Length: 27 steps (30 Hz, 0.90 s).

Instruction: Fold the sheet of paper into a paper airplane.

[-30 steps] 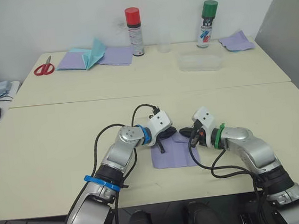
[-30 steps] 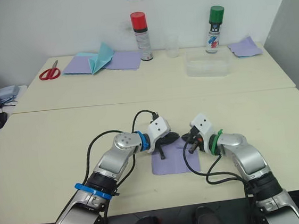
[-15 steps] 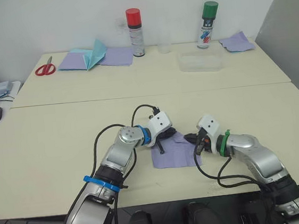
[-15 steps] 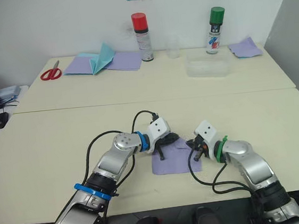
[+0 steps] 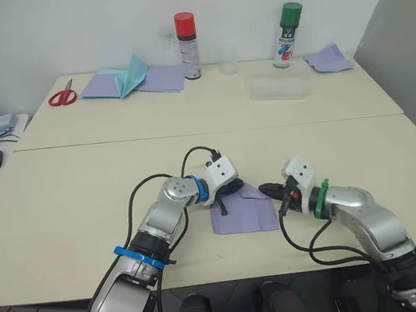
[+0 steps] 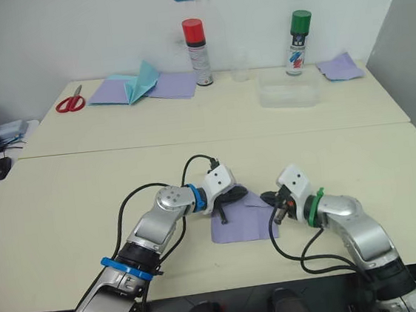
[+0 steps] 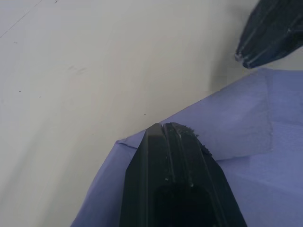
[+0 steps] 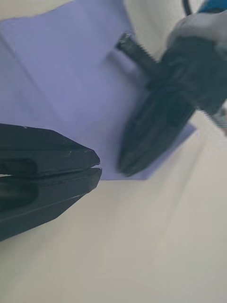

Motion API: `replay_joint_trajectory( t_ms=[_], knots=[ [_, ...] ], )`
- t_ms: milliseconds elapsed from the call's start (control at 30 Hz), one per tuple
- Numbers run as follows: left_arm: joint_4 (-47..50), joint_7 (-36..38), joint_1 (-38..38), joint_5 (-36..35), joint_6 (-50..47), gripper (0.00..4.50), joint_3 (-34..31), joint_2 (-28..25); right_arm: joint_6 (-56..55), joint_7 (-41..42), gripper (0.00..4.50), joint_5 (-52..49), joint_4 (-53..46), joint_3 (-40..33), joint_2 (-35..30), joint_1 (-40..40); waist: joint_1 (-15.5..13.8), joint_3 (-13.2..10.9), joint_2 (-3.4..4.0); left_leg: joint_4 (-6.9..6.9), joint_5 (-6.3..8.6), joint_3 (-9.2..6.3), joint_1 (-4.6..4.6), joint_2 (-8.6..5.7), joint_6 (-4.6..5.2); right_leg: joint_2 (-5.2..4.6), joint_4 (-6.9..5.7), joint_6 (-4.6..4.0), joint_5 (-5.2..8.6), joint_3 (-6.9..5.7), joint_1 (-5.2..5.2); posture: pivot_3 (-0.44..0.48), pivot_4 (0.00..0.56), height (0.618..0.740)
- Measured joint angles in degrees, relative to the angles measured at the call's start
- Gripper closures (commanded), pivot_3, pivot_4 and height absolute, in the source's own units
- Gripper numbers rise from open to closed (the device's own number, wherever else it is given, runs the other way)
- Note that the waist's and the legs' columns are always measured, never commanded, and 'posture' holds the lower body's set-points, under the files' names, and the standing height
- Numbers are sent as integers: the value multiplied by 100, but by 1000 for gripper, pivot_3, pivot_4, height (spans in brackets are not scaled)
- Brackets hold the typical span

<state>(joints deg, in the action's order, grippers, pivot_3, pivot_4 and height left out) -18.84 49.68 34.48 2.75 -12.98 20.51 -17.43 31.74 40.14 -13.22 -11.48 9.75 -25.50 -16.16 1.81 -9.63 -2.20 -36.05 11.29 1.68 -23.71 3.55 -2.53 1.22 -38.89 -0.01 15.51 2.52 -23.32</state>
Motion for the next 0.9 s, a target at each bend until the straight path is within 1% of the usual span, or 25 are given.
replay_joint_trajectory(
  t_ms=[133,200,333,500,633,733,900],
  knots=[
    [-33,3,37,0,30,4500,5,25,-9,-144,4468,350,482,415,129,-105,-13,0,0,1,0,-1,-4,0,0,0,0,-1,1,-1,-2,0,150,740],
    [-114,-18,71,2,90,4500,0,22,-34,-139,4468,455,495,504,118,-163,-10,3,1,0,0,2,-2,-1,0,0,0,-1,0,2,-1,0,150,740],
    [-142,-26,75,-11,136,4500,-21,70,-8,-135,4468,541,467,554,114,-166,-8,3,0,0,0,-1,-1,1,0,0,-1,0,0,-1,-1,0,150,740],
    [-104,106,25,-109,181,4500,-27,252,-18,-131,4468,543,458,557,140,-159,-8,2,0,1,0,1,-3,0,0,0,0,-1,0,0,-2,0,150,740],
    [-102,46,18,-125,204,4500,-30,375,-13,-140,4468,543,458,551,150,-163,-2,2,0,2,0,-1,-3,1,0,1,0,-1,0,-1,-2,0,150,740],
    [-333,-65,64,-26,280,4500,-12,407,-7,-140,4468,543,453,546,145,-152,-4,2,-1,1,0,-2,-3,0,0,1,0,0,0,-1,-2,0,150,740],
    [-771,-360,435,265,373,4500,56,400,8,-149,4468,543,436,533,141,-132,-5,3,-1,-1,0,-1,-1,-2,0,0,0,2,-1,0,0,0,150,740]
  ],
)
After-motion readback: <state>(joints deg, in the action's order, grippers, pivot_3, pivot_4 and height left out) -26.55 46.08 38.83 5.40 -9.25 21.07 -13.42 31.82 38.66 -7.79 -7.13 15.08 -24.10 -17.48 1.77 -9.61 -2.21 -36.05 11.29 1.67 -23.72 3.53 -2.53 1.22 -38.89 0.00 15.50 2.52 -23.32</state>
